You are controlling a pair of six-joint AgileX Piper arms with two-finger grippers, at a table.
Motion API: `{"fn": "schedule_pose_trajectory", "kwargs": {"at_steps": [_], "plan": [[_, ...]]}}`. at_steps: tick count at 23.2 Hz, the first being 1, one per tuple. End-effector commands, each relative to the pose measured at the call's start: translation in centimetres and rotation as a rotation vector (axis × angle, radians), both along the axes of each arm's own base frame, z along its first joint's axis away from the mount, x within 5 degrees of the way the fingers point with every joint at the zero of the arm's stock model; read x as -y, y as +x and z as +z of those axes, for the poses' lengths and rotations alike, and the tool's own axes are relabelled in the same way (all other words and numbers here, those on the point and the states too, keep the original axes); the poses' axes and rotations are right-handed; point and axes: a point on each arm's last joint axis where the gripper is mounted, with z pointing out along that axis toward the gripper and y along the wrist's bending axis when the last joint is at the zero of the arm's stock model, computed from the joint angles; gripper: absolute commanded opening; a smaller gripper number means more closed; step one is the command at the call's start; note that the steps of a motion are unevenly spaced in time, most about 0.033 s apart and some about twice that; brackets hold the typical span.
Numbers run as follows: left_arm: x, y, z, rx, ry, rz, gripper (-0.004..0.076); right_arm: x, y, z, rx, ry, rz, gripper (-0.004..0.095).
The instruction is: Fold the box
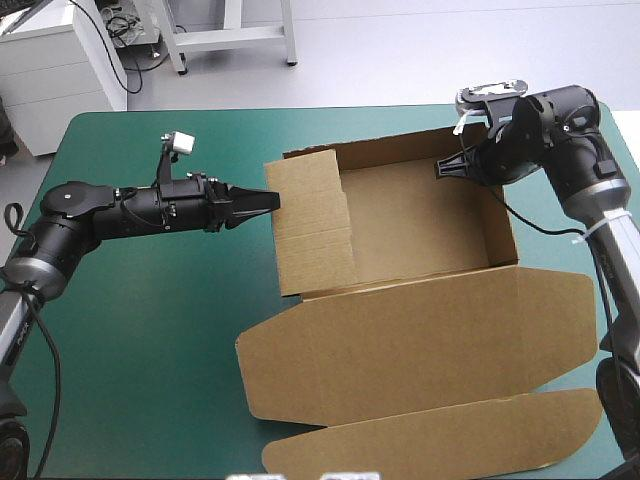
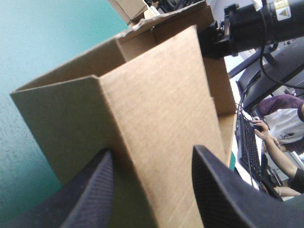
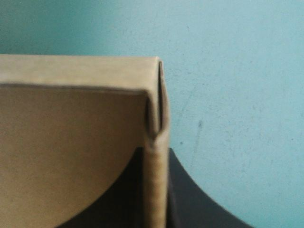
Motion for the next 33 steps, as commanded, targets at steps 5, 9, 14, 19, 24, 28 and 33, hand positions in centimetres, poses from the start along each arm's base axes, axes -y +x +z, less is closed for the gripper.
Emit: {"fn": "schedule_pose_trajectory", "kwargs": {"at_steps": [5,9,14,19,24,28,33], "plan": [[0.3,-0.5,1.5,-0.076,0.075,0.097,0.0355,-0.1,-0.7,2.2,0.089,0.079,-0.006,-0.0017],[1.8,-0.4,1.2,-0.105,0.119,0.15,0.0347,-0.9,-0.8,2.3,0.101,0.109,0.0,-0.0015],[4.2,-0.7,1.6,-0.078,0.177,0.189,0.0346,-3.0,-1.1,2.5,0.143,0.114,0.016,-0.0014],[4.9,-0.9,2.3,-0.101,0.379,0.326,0.0327,-5.0,-1.7,2.7,0.153,0.163,0.026,-0.0014],[5.6,-0.8,0.9,-0.096,0.566,0.329,0.0333,-6.3,-2.1,2.8,0.168,0.183,0.059,-0.0014],[6.9,-0.3,-0.8,-0.178,0.559,0.236,0.041,-6.3,-2.2,2.7,0.147,0.179,0.061,-0.0014],[7.8,1.3,-1.9,-0.219,0.476,0.278,0.0223,-6.6,-2.3,2.6,0.13,0.199,0.065,-0.0014]]}}
